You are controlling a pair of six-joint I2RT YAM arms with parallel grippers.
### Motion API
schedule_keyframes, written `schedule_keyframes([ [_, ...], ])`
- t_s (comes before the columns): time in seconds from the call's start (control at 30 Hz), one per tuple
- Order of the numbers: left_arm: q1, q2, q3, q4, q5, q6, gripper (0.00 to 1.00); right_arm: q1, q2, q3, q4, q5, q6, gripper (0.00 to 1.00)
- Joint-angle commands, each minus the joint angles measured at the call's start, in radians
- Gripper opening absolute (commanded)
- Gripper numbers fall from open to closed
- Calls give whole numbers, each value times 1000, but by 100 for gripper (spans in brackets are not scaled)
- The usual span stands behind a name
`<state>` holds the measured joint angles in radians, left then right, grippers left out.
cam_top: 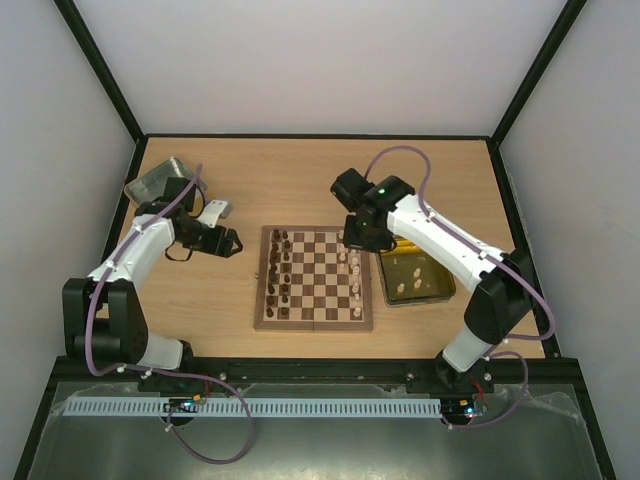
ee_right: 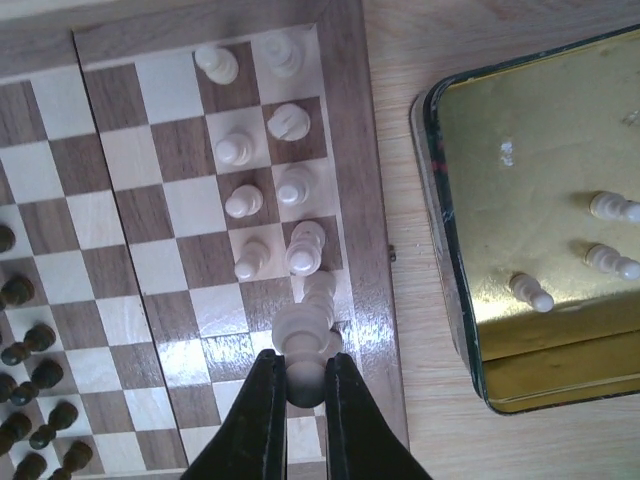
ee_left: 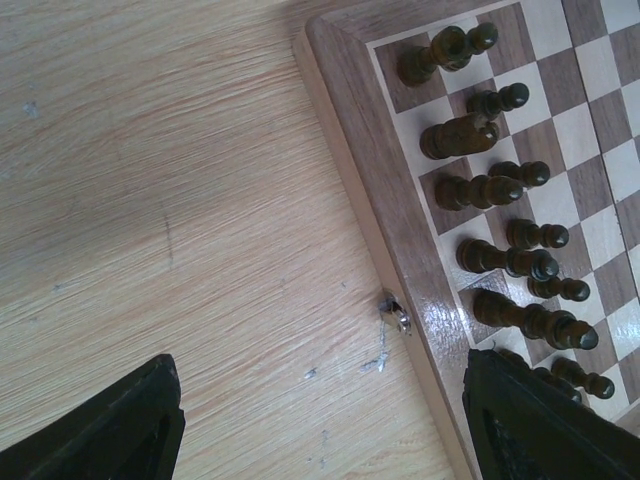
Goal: Set up the chess pieces on the board
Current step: Place the chess piece on the chessboard.
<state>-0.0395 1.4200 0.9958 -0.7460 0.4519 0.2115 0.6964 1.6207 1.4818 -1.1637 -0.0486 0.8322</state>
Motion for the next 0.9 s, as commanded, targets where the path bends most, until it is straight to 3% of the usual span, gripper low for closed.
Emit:
schedule_keyframes([
  [0.0, -36, -2, 1, 3, -1, -15, 76, 52, 51, 37, -76, 14, 15, 3],
  [0.27, -52, -1, -8, 17, -21, -21, 77, 141, 102, 3, -37, -6, 17, 3],
  [0.57, -53, -2, -10, 17, -28, -20, 77, 152, 119, -96, 34, -14, 16, 3],
  [0.87, -53, 8, -13, 19, -25, -15, 77, 152, 199, -91, 100, -25, 2, 3],
])
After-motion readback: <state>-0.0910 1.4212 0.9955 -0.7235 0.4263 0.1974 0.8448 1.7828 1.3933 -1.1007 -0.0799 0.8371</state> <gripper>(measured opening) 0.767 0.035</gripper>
